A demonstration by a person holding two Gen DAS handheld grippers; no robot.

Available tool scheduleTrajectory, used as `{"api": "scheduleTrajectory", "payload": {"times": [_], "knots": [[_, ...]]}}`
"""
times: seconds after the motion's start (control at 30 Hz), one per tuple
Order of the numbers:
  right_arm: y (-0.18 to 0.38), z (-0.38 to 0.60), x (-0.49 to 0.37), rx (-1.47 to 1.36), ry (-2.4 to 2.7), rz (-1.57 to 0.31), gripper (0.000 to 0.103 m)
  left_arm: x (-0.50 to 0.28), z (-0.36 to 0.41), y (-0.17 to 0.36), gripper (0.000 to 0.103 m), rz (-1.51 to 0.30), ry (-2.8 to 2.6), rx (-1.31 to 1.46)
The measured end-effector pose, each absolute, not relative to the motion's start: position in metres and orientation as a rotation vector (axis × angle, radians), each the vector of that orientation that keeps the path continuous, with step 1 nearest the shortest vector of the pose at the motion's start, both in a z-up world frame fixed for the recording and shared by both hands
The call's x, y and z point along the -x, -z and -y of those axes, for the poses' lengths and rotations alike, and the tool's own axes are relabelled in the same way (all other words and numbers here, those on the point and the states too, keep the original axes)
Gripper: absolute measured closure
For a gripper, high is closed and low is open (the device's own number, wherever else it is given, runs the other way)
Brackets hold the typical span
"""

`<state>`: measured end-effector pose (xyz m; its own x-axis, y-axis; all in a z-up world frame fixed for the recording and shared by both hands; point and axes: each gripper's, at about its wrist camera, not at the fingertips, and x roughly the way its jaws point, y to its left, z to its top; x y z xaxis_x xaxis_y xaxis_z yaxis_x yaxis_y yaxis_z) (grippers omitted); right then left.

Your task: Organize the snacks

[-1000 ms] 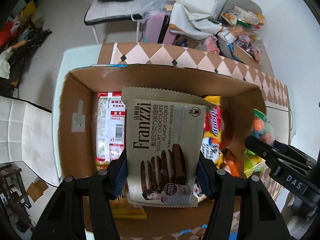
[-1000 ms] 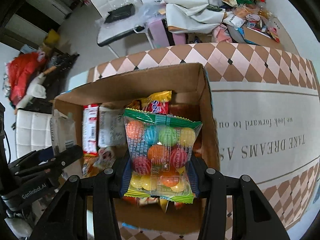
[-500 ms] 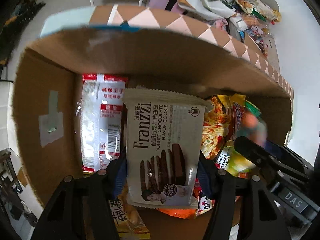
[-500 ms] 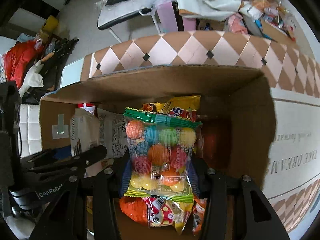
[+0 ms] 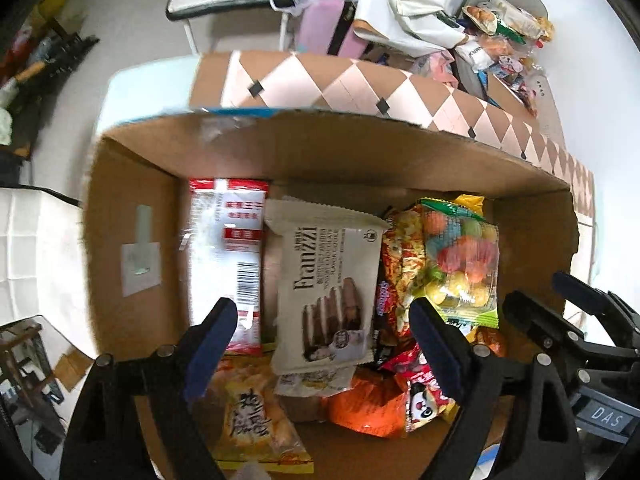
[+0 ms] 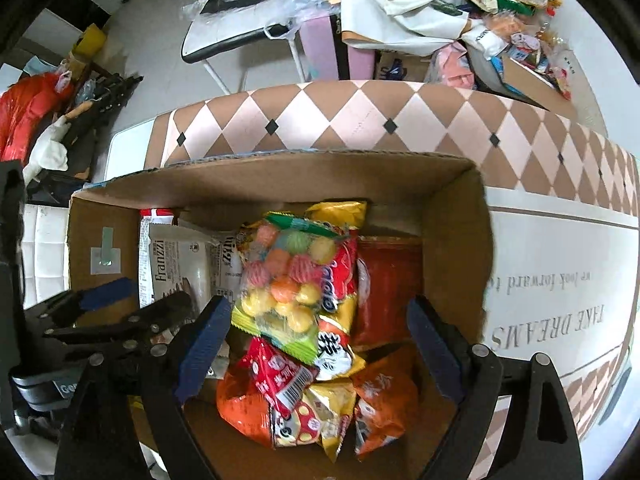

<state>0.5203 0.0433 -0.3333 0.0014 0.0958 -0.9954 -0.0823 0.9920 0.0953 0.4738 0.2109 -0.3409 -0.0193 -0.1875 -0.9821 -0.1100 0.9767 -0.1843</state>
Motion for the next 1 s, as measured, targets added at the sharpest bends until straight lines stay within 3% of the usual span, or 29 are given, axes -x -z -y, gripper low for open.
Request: {"api": "scheduleTrajectory", "payload": {"times": [0.47, 1.0], "knots": [[0.293, -0.012, -0.453, -0.020, -0.079, -1.463, 0.010, -0.420, -0.207, 0.275, 0.015, -1.403, 0.001, 0.155], [0.156, 0.011, -0.319, 0.009, -0.112, -1.203, 0.010, -0.300, -0.177, 0.161, 0.015, -1.136, -0.016, 0.101]]}}
